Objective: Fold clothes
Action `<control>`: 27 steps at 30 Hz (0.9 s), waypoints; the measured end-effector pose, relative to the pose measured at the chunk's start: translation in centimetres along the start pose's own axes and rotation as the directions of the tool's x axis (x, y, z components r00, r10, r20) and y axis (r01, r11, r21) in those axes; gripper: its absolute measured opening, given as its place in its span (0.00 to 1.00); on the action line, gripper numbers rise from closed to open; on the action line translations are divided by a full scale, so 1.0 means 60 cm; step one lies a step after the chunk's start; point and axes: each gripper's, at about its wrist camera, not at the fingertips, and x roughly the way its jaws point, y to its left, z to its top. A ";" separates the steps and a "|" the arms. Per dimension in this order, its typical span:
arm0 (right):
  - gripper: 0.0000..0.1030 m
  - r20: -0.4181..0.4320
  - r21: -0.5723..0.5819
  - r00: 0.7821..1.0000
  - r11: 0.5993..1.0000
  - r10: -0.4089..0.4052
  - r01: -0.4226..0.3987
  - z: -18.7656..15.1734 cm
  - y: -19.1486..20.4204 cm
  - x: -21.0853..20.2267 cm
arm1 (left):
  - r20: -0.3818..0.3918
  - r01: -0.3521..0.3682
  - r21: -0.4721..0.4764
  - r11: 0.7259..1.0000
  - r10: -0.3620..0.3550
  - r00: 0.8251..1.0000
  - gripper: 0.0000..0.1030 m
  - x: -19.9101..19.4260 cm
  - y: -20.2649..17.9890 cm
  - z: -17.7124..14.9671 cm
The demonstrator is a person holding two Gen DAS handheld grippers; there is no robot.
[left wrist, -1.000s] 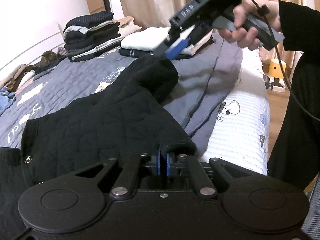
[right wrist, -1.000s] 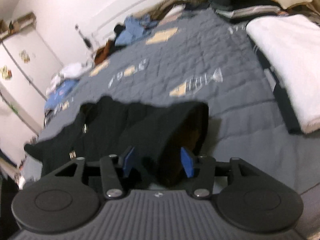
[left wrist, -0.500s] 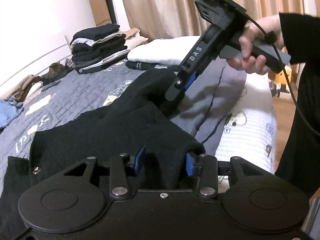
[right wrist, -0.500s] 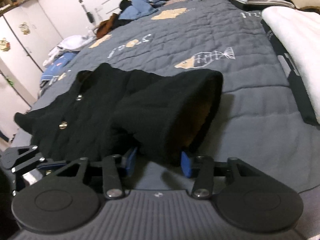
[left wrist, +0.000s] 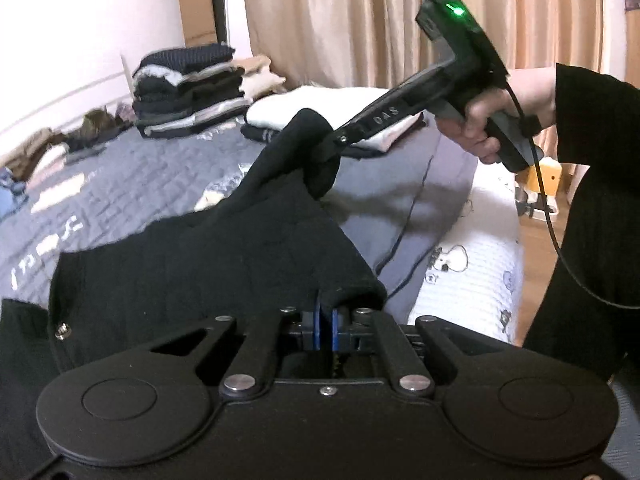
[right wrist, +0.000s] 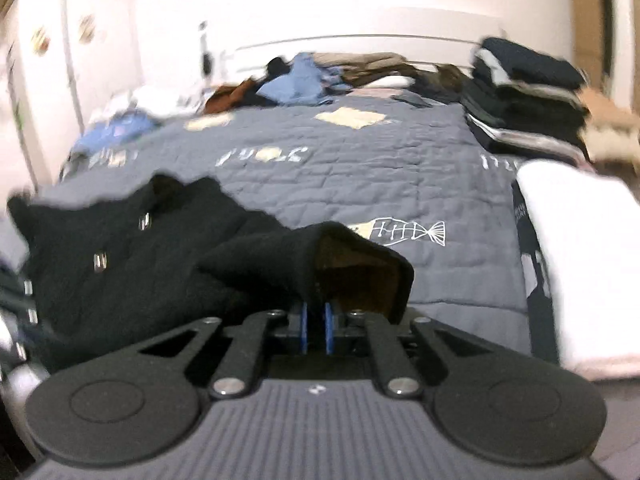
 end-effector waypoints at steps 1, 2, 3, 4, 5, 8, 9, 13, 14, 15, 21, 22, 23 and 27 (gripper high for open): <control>0.07 -0.043 -0.016 0.999 1.000 0.011 -0.012 -0.006 0.000 0.009 | -0.022 0.001 0.012 1.000 0.000 1.000 0.05 0.007 -0.003 -0.003; 0.08 -0.099 -0.007 0.995 1.000 0.020 -0.021 -0.014 -0.003 0.021 | -0.044 -0.004 0.032 0.999 0.006 0.999 0.05 0.014 -0.009 -0.007; 0.08 -0.155 0.003 0.987 1.000 0.030 -0.029 -0.022 -0.007 0.032 | -0.065 -0.007 0.051 0.999 0.010 0.998 0.05 0.022 -0.015 -0.010; 0.11 -0.211 0.014 0.977 0.999 0.039 -0.037 -0.030 -0.011 0.044 | -0.085 -0.009 0.070 0.998 0.015 0.996 0.05 0.030 -0.021 -0.013; 0.11 -0.256 0.044 0.966 0.998 0.045 -0.035 -0.036 -0.017 0.050 | -0.091 -0.014 0.082 0.997 0.021 0.996 0.05 0.033 -0.025 -0.015; 0.14 -0.250 0.203 0.961 0.977 0.115 -0.064 -0.030 -0.048 0.039 | -0.083 -0.022 0.081 0.996 0.028 0.996 0.08 0.030 -0.023 -0.016; 0.16 -0.211 0.288 0.965 0.954 0.153 -0.088 -0.025 -0.065 0.026 | -0.080 -0.011 0.068 0.998 0.017 0.997 0.10 0.024 -0.019 -0.014; 0.31 0.000 0.489 0.977 0.852 0.215 -0.188 -0.017 -0.118 -0.018 | -0.065 0.049 0.013 0.999 -0.048 0.997 0.21 0.000 -0.006 -0.007; 0.38 0.038 0.518 0.977 0.831 0.212 -0.200 -0.017 -0.126 -0.023 | -0.063 0.070 0.000 0.998 -0.070 0.996 0.30 -0.006 -0.003 -0.005; 0.40 0.075 0.546 0.976 0.810 0.207 -0.214 -0.017 -0.135 -0.027 | -0.052 0.080 -0.007 0.997 -0.081 0.995 0.37 -0.012 -0.001 -0.004; 0.42 0.079 0.716 0.983 0.676 0.166 -0.172 -0.017 -0.184 0.014 | 0.033 0.080 -0.099 0.992 -0.077 0.996 0.45 -0.028 0.018 0.009; 0.42 0.072 0.732 0.985 0.662 0.156 -0.158 -0.017 -0.187 0.025 | 0.041 0.066 -0.119 0.991 -0.062 0.997 0.45 -0.024 0.022 0.011; 0.42 0.062 0.742 0.988 0.655 0.143 -0.142 -0.017 -0.187 0.034 | 0.047 0.051 -0.138 0.989 -0.045 0.998 0.45 -0.020 0.025 0.014; 0.42 0.013 0.732 0.988 0.672 0.152 -0.113 -0.005 -0.173 0.071 | 0.034 0.015 -0.196 0.981 -0.009 0.999 0.45 0.011 0.032 0.020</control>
